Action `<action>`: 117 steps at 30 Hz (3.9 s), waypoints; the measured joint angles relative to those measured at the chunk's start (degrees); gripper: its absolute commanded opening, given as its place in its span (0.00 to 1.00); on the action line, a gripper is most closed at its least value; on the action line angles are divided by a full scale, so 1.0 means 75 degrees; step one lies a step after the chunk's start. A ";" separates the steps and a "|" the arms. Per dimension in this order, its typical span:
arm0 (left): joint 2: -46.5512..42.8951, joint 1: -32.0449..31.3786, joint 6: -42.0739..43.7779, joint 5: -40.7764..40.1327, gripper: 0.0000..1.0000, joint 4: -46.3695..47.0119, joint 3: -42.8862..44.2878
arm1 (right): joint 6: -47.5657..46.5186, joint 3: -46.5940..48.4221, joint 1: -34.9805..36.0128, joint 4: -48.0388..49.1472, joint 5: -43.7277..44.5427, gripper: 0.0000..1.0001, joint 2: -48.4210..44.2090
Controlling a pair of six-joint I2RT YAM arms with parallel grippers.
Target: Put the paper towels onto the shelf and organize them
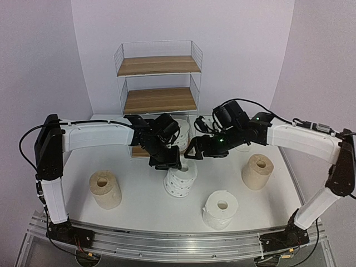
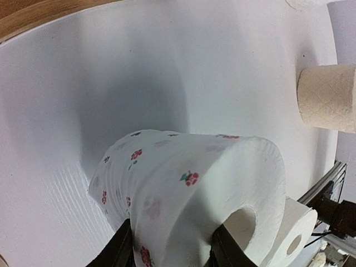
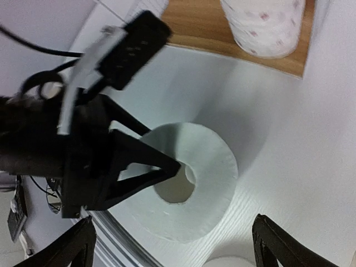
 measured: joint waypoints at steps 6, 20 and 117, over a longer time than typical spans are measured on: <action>-0.0579 0.0412 -0.0873 0.0402 0.08 0.0284 -0.0854 | -0.2025 -0.2274 0.0037 0.2162 -0.0730 0.97 -0.1465; -0.2782 0.0938 -0.2367 0.0647 0.09 0.0950 -0.2200 | -0.3361 -0.3205 0.0315 0.5027 -0.1682 0.97 -0.0697; -0.6472 0.0944 -0.3403 -0.4129 1.00 -0.2919 -0.3016 | -0.2195 0.3183 0.0551 0.7372 0.2037 0.11 0.6241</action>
